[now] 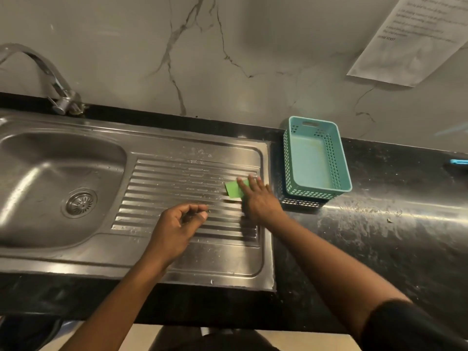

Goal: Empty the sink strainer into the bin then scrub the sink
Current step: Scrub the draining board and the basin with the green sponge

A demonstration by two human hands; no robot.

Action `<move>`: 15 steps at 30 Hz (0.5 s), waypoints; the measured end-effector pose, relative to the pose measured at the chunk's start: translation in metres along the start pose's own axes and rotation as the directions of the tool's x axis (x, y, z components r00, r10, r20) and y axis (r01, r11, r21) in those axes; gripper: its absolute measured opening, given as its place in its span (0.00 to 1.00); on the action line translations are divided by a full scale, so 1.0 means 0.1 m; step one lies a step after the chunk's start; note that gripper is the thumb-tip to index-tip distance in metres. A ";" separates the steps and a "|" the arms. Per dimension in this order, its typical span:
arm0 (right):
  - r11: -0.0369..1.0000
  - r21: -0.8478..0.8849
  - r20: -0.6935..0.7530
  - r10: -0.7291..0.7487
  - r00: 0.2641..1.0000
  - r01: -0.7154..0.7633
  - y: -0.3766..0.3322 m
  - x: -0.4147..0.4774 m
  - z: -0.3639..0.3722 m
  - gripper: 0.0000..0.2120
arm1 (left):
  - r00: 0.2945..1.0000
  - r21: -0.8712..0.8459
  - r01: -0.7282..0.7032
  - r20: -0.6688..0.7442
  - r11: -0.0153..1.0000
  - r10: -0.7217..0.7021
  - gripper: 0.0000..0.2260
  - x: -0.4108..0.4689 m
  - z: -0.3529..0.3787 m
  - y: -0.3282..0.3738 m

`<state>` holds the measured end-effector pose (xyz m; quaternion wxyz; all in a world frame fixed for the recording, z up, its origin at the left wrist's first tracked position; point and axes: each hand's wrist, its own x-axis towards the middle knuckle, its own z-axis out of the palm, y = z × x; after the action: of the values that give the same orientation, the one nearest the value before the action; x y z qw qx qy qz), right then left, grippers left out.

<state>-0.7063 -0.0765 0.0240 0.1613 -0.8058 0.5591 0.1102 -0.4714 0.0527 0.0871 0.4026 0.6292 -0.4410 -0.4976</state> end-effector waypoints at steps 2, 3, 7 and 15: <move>1.000 0.014 0.016 -0.004 1.000 0.004 0.02 0.25 -0.06 0.34 | 1.000 0.007 -0.008 -0.028 1.000 0.008 0.08 -0.06 -0.04 -0.02; 1.000 0.006 0.013 -0.007 1.000 0.007 0.03 0.30 -0.04 0.34 | 0.999 0.012 -0.008 -0.047 1.000 0.008 0.08 -0.09 -0.06 -0.04; 1.000 0.010 -0.034 0.004 0.999 -0.004 -0.11 0.04 0.18 0.37 | 0.996 0.017 0.003 -0.086 1.000 -0.001 0.08 -0.21 -0.08 -0.09; 0.972 0.091 -0.194 -0.197 0.961 0.218 -0.56 -1.19 0.72 0.29 | 0.998 0.033 0.001 -0.070 0.999 0.001 0.08 -0.32 0.10 -0.10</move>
<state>-0.6951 0.0722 0.0075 0.1644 -0.8565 0.4891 -0.0132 -0.4829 0.0859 0.0846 0.4076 0.6526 -0.4348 -0.4679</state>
